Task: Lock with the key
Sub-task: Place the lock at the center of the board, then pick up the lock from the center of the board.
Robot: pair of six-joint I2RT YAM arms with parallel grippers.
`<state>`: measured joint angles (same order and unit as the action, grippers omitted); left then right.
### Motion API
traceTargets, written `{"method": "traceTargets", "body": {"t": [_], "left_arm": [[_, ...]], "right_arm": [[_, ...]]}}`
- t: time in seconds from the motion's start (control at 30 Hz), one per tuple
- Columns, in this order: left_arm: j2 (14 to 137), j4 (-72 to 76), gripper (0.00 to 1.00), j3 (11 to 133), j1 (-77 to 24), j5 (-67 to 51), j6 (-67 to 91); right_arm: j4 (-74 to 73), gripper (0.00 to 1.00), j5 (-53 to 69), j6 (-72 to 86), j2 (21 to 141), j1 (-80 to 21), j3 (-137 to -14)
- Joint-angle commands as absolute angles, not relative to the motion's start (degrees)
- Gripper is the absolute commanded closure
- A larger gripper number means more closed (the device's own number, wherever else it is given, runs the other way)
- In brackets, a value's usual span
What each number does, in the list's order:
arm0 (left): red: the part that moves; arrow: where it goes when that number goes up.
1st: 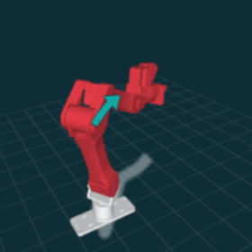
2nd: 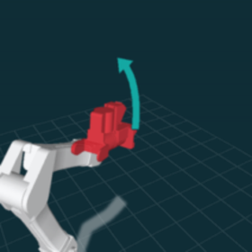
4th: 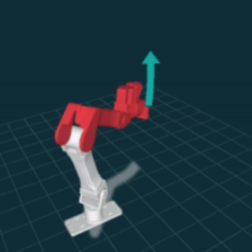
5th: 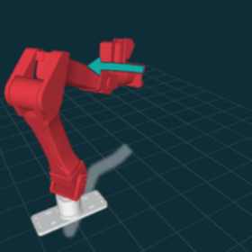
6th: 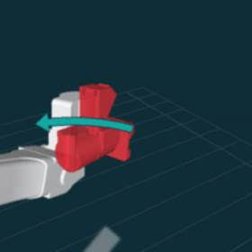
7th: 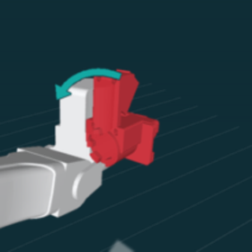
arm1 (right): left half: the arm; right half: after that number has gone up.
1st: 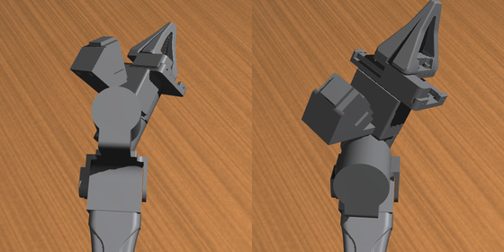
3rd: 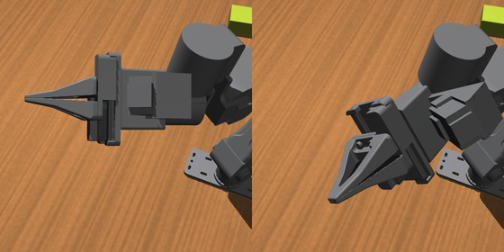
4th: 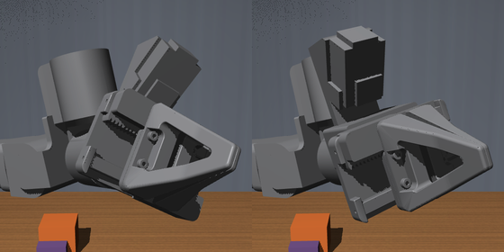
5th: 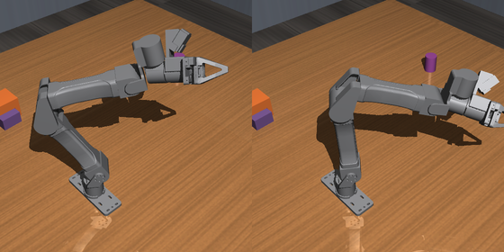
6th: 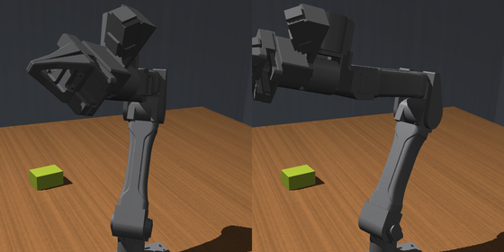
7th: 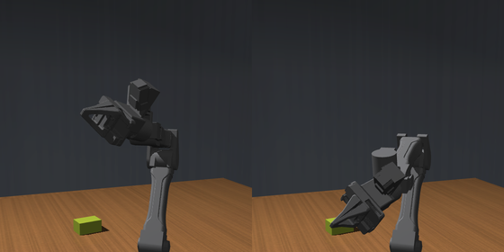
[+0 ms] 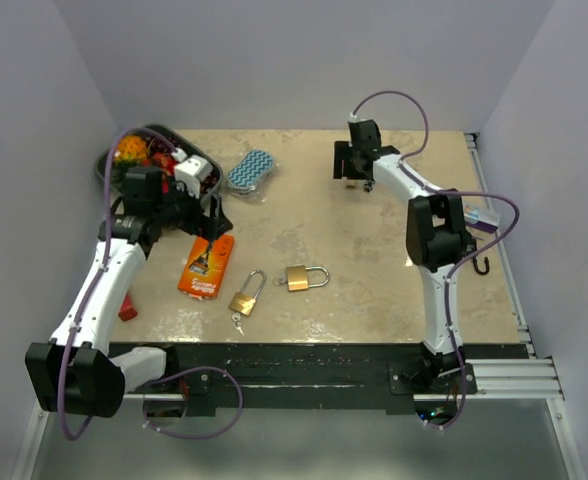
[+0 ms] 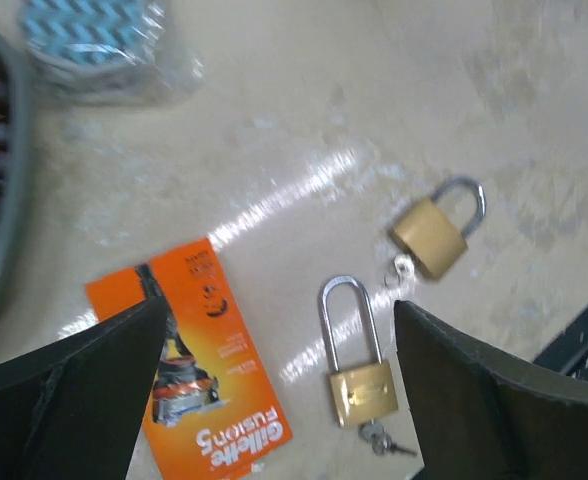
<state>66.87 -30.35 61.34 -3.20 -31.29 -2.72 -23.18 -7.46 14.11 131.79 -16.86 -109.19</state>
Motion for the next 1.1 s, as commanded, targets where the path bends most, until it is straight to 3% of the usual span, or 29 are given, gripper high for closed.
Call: {"method": "traceTargets", "body": {"t": [0.0, 0.13, 0.23, 0.57, 0.83, 1.07], "left_arm": [[67.67, -38.05, 0.01, 55.03, -15.07, -23.25, -14.23], [69.34, -34.11, 0.01, 49.66, -18.71, -20.21, -11.95], [72.06, -32.61, 0.02, 47.65, -23.98, -15.31, -10.72], [79.97, -35.67, 0.01, 52.46, -35.24, -8.7, -7.49], [85.6, -39.55, 0.01, 54.32, -36.03, -7.92, 5.71], [88.06, -42.45, 0.01, 54.58, -38.41, 3.06, 12.74]], "right_arm": [[-20.05, 0.28, -3.69, 12.93, 116.32, -17.92, -106.11], [-15.92, 0.21, -4.75, 9.15, 105.4, -18.9, -97.93], [-11.26, 0.02, -6.67, 5.9, 96.02, -18.81, -90.81], [-9.14, 0.01, -3.16, -2.55, 74.99, -18.81, -74.62], [-13.36, 0.01, -5.45, -0.44, 70.84, -18.81, -71.81], [-14.24, 0.01, -5.71, 1.13, 68.64, -18.81, -70.49]]}}
